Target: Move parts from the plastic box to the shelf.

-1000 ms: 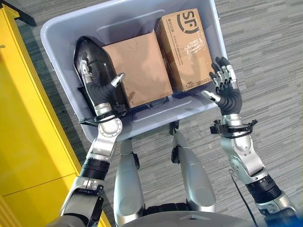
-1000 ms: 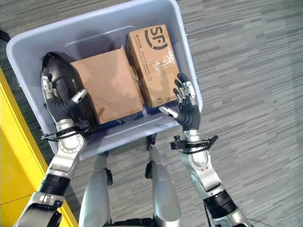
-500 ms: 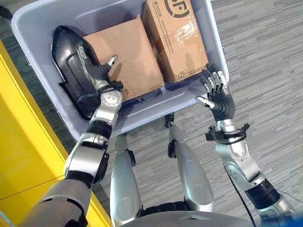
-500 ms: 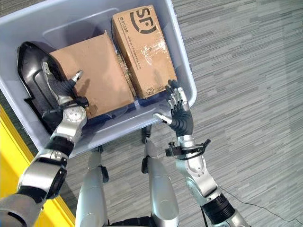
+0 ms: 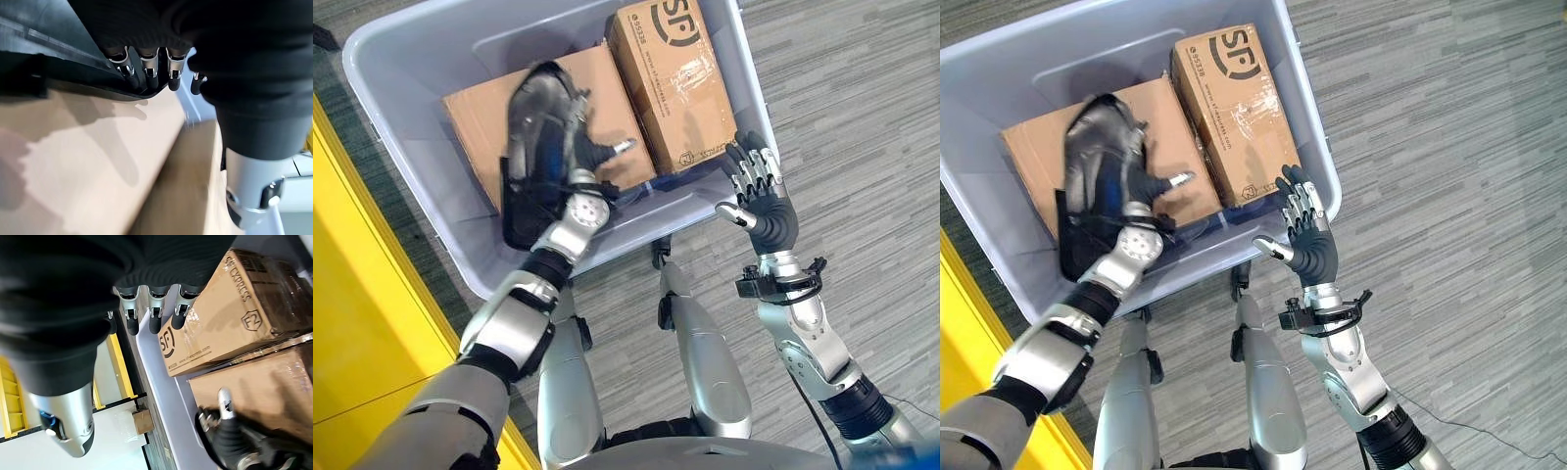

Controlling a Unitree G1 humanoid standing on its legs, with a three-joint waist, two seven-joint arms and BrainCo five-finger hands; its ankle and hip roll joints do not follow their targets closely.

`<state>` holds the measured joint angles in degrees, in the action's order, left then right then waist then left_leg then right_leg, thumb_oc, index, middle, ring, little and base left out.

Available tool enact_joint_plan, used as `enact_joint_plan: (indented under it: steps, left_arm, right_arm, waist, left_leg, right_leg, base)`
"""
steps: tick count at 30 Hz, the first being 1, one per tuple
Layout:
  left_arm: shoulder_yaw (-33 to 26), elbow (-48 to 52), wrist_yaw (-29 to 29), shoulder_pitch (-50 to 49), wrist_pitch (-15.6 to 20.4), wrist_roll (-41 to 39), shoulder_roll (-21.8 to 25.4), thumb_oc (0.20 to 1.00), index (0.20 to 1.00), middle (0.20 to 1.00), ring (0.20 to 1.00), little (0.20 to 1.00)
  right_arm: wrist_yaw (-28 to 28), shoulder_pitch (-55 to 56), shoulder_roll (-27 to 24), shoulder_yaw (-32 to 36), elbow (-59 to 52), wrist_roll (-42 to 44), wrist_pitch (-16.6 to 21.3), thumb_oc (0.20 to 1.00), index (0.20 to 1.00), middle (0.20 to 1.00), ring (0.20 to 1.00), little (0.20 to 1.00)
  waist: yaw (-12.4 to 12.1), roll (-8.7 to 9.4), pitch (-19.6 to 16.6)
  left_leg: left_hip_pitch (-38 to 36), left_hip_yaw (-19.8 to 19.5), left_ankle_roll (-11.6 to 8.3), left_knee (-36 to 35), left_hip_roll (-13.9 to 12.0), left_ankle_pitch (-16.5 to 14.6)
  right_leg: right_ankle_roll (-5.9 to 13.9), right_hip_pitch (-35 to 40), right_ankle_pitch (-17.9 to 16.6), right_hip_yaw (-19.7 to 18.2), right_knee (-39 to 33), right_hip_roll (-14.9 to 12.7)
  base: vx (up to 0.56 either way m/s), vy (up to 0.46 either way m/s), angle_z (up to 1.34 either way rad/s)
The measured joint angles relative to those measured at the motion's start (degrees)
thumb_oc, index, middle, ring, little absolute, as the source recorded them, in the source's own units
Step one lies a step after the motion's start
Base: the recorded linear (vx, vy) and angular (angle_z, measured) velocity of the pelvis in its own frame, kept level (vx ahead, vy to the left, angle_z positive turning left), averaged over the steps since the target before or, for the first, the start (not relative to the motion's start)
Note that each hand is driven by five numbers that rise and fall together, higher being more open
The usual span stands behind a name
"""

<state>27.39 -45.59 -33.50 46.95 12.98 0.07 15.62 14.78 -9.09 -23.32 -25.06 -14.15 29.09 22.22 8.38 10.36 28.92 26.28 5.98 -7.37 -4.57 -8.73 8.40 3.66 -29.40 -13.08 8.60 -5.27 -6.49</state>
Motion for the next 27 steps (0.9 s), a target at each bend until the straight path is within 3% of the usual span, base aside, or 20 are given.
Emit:
enact_joint_plan:
  steps: [9, 13, 16, 21, 24, 27]
  left_arm:
    - [2.3, 2.7, 5.0, -6.1, -1.3, 6.1, -1.6, 1.000, 1.000, 1.000, 1.000, 1.000]
    - [1.5, 11.9, 7.4, -11.7, -2.8, 5.4, 0.7, 1.000, 1.000, 1.000, 1.000, 1.000]
    - [-2.4, 30.5, 8.5, -23.0, -2.8, 1.0, 6.7, 1.000, 1.000, 1.000, 1.000, 1.000]
    - [-12.6, 43.6, 8.2, -32.7, 0.9, -2.1, 11.7, 1.000, 1.000, 1.000, 1.000, 1.000]
    - [-17.0, 54.4, 8.2, -36.9, 2.6, -3.3, 12.6, 1.000, 1.000, 1.000, 1.000, 1.000]
    - [-19.1, 57.0, 8.0, -36.6, 5.0, -3.2, 12.3, 1.000, 1.000, 1.000, 1.000, 1.000]
  right_arm:
    - [-0.9, 0.0, 0.0, 0.4, 0.1, 0.0, -0.2, 1.000, 1.000, 1.000, 1.000, 1.000]
    - [-1.0, 0.2, 0.0, 1.8, 0.1, -0.1, -0.3, 1.000, 1.000, 1.000, 1.000, 1.000]
    - [-0.8, 0.4, 0.0, 5.0, 0.1, -0.2, -0.3, 1.000, 1.000, 1.000, 1.000, 1.000]
    - [-0.6, 1.3, -0.3, 8.6, 0.0, -1.2, -0.3, 1.000, 1.000, 1.000, 1.000, 1.000]
    - [-0.6, 3.0, -0.7, 9.7, -0.7, -1.3, -0.3, 1.000, 1.000, 1.000, 1.000, 1.000]
    - [-0.8, 4.0, -1.9, 10.2, -0.8, -1.3, -0.2, 1.000, 1.000, 1.000, 1.000, 1.000]
  waist:
    - [-0.4, -0.27, 0.0]
    - [-0.9, -1.20, 0.1]
    - [-1.9, -3.33, 0.4]
    - [-4.0, -6.32, 0.5]
    - [-4.6, -6.46, 0.5]
    - [-4.7, -6.67, 0.5]
  left_leg:
    - [-1.7, 0.7, 0.12, -0.4, 0.0, 0.2]
    - [-2.1, 1.3, 0.18, -0.6, 0.0, 0.3]
    - [-2.3, 1.5, 0.27, -0.7, 0.0, 0.3]
    - [-2.7, 1.2, 0.37, -0.7, 0.1, 0.4]
    - [-3.2, 1.4, 0.38, -0.7, 0.1, 0.4]
    - [-3.2, 1.4, 0.37, -0.7, 0.1, 0.4]
  right_leg:
    - [-0.01, 1.0, -0.1, -0.6, 0.0, 0.0]
    - [-0.07, 1.1, -0.1, -1.0, 0.0, 0.0]
    - [-0.10, 1.1, -0.2, -1.4, 0.0, 0.1]
    - [-0.12, 1.6, -0.2, -1.3, 0.0, 0.0]
    - [-0.11, 2.0, -0.2, -1.4, 0.0, 0.0]
    - [-0.11, 1.9, -0.2, -1.4, 0.0, 0.0]
  base:
    - [0.00, 0.010, -0.03]
    - [-0.01, 0.011, -0.06]
    - [0.00, 0.003, -0.03]
    - [0.00, 0.001, 0.01]
    - [0.00, 0.001, -0.01]
    - [0.00, 0.000, 0.00]
